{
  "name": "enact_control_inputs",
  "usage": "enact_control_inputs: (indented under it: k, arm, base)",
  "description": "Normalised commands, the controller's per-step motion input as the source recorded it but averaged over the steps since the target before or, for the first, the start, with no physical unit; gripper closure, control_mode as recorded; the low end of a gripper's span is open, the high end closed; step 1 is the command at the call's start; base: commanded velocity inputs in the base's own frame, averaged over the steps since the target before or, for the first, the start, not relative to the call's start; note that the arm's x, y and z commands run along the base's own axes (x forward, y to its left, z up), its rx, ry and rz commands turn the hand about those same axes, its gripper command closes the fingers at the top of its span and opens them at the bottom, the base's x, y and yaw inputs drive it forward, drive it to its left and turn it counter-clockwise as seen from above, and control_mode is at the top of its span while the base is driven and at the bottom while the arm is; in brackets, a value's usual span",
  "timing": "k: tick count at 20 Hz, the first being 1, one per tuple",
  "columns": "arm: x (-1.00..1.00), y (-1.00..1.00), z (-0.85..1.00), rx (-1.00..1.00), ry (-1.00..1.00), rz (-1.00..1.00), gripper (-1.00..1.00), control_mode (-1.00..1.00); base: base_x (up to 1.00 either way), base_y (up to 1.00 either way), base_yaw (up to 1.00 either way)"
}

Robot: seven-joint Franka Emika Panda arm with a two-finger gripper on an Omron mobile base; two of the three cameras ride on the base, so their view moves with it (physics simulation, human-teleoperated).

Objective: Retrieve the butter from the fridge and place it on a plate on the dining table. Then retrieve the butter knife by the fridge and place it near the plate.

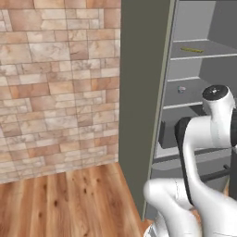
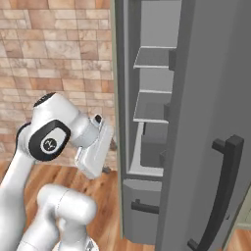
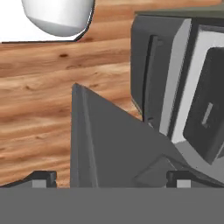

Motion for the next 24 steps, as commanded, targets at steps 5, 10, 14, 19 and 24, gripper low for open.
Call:
enact_control_inputs:
  k: [5,10,14,19,24]
  arm:
    - [0.92,-0.79,-0.88,0.0,0.21,-0.12,-1.0,-1.0]
    - [0.48,-0.99,-0.25,0.0,0.05,-0.16,-1.0,-1.0]
    - [0.16,-1.0,-0.04,0.0,0.02,-0.12,-1.0,-1.0]
    - [0.05,-1.0,-0.02,0.01,0.06,-0.14,-1.0,-1.0]
    - [0.0,-1.0,-0.06,0.04,0.08,-0.13,-1.0,-1.0]
  base:
    - [0.0,0.0,0.0]
    - [0.0,0.0,0.0]
    - [0.0,0.0,0.0]
    - [0.0,0.0,0.0]
    - [0.0,0.0,0.0]
